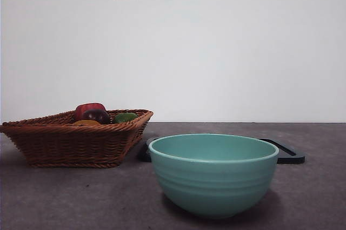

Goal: Pick up the wifruite, put it on the bowl, pick up the plate, put it on desk

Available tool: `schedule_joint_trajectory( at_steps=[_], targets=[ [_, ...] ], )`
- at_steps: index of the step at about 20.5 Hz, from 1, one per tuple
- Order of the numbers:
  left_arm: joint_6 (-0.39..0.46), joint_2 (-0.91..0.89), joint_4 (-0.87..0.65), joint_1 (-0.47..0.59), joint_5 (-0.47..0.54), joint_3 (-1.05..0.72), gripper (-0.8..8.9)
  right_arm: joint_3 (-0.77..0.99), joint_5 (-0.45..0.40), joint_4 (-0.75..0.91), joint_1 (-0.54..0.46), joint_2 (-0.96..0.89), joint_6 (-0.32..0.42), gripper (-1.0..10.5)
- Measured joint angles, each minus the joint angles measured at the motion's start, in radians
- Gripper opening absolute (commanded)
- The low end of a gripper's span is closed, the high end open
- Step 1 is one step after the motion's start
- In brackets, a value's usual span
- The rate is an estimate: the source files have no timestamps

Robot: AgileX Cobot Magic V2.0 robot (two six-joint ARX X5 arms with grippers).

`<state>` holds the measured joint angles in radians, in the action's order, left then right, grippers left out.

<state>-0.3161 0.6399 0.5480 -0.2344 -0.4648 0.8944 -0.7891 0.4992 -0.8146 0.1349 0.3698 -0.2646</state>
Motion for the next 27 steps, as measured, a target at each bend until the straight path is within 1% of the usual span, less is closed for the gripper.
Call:
schedule_joint_trajectory(
  at_steps=[2, 6, 9, 11, 14, 18, 20, 21, 22, 23, 26, 27],
  targets=[
    [0.036, 0.025, 0.089, -0.009, -0.025, 0.036, 0.17, -0.035, 0.026, -0.040, 0.004, 0.024, 0.028, 0.1],
    [0.121, 0.047, 0.238, -0.027, -0.061, 0.063, 0.17, -0.095, 0.029, -0.093, 0.041, 0.057, 0.092, 0.1],
    [0.186, 0.047, 0.317, -0.040, -0.080, 0.065, 0.17, -0.124, 0.029, -0.128, 0.071, 0.069, 0.137, 0.1],
    [0.221, 0.046, 0.347, -0.045, -0.089, 0.068, 0.19, -0.130, 0.029, -0.142, 0.086, 0.070, 0.160, 0.1],
    [0.243, 0.040, 0.372, -0.045, -0.089, 0.068, 0.19, -0.131, 0.029, -0.154, 0.096, 0.071, 0.184, 0.1],
    [0.256, 0.033, 0.379, -0.045, -0.089, 0.068, 0.21, -0.131, 0.026, -0.154, 0.099, 0.071, 0.206, 0.1],
    [0.259, 0.033, 0.380, -0.045, -0.089, 0.068, 0.44, -0.131, 0.020, -0.153, 0.099, 0.071, 0.210, 0.1],
    [0.260, 0.033, 0.379, -0.045, -0.089, 0.068, 0.79, -0.131, 0.020, -0.153, 0.099, 0.071, 0.212, 0.2],
    [0.263, 0.033, 0.380, -0.045, -0.089, 0.068, 1.41, -0.131, 0.020, -0.153, 0.099, 0.071, 0.215, 0.6],
    [0.265, 0.033, 0.379, -0.045, -0.089, 0.068, 2.52, -0.131, 0.020, -0.153, 0.099, 0.071, 0.217, 1.4],
    [0.275, 0.033, 0.379, -0.045, -0.089, 0.068, 5.23, -0.131, 0.016, -0.153, 0.099, 0.071, 0.224, 4.2],
    [0.277, 0.033, 0.380, -0.045, -0.089, 0.068, 5.72, -0.131, 0.008, -0.153, 0.099, 0.071, 0.225, 4.8]
  ],
)
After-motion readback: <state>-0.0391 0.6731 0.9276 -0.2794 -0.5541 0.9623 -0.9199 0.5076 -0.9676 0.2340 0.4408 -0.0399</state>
